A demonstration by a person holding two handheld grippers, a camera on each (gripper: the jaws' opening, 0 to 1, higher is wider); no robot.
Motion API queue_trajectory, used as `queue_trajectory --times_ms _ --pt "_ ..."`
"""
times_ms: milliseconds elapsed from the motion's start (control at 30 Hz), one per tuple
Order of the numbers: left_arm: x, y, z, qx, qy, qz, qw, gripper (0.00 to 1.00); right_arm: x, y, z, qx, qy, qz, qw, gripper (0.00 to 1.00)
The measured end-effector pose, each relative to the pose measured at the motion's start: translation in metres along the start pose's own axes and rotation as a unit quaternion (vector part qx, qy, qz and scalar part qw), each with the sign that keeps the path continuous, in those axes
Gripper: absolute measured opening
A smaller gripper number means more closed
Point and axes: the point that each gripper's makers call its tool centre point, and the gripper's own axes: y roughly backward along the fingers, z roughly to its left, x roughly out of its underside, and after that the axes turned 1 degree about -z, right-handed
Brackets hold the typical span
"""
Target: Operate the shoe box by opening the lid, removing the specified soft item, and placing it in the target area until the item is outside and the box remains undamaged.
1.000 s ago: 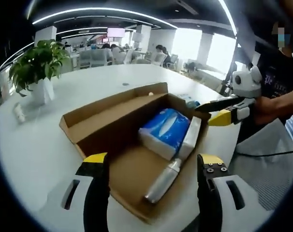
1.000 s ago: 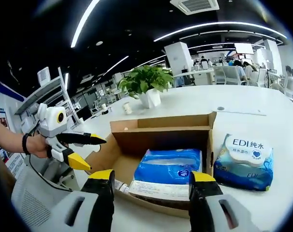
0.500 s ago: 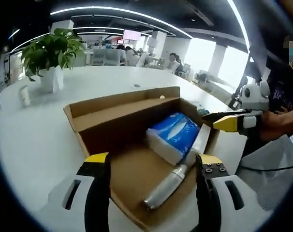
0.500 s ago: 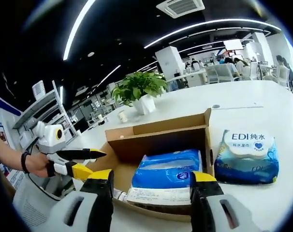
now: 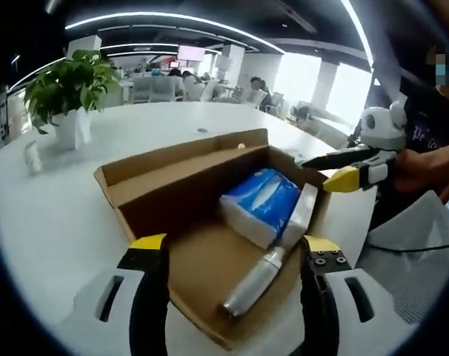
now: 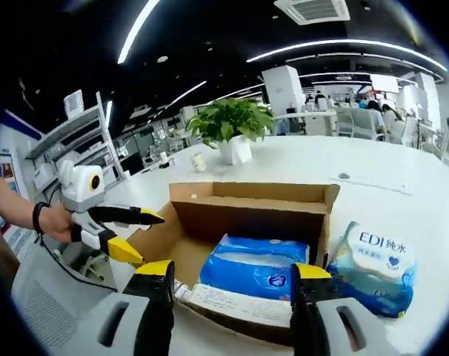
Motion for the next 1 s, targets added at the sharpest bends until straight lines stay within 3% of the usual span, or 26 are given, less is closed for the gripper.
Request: queue_trajectory --times_ms 100,233,500,700,767,900,1000 --pt "0.0 0.001 0.001 0.0 0.001 -0.001 1.0 0.72 -0.006 -0.005 -0.008 -0.011 0.073 0.042 0.9963 0.62" --pt "0.0 0.003 -0.001 0.002 0.001 -0.001 1.0 0.72 -0.013 -0.014 -0.012 -0.035 0.126 0.082 0.9881 0.62" --pt "0.002 0.008 -0.001 0.0 0.004 -0.004 1.0 0.72 -0.001 -0.035 -0.01 -0.099 0.211 0.168 0.9579 0.62" --pt "0.0 0.011 -0.002 -0.002 0.011 -0.012 0.9999 0.72 0.007 -0.047 -0.013 -0.115 0.258 0.206 0.9371 0.62" --pt "0.0 0.012 -0.003 -0.002 0.013 -0.013 0.9998 0.71 0.01 -0.05 -0.01 -0.128 0.274 0.217 0.9282 0.63" --pt "0.002 0.011 -0.005 0.0 0.017 -0.011 0.9998 0.71 0.018 -0.055 -0.01 -0.146 0.319 0.248 0.903 0.63" --pt "0.005 0.012 -0.007 0.003 0.021 -0.007 0.9998 0.71 0.024 -0.057 -0.015 -0.152 0.359 0.272 0.8799 0.63"
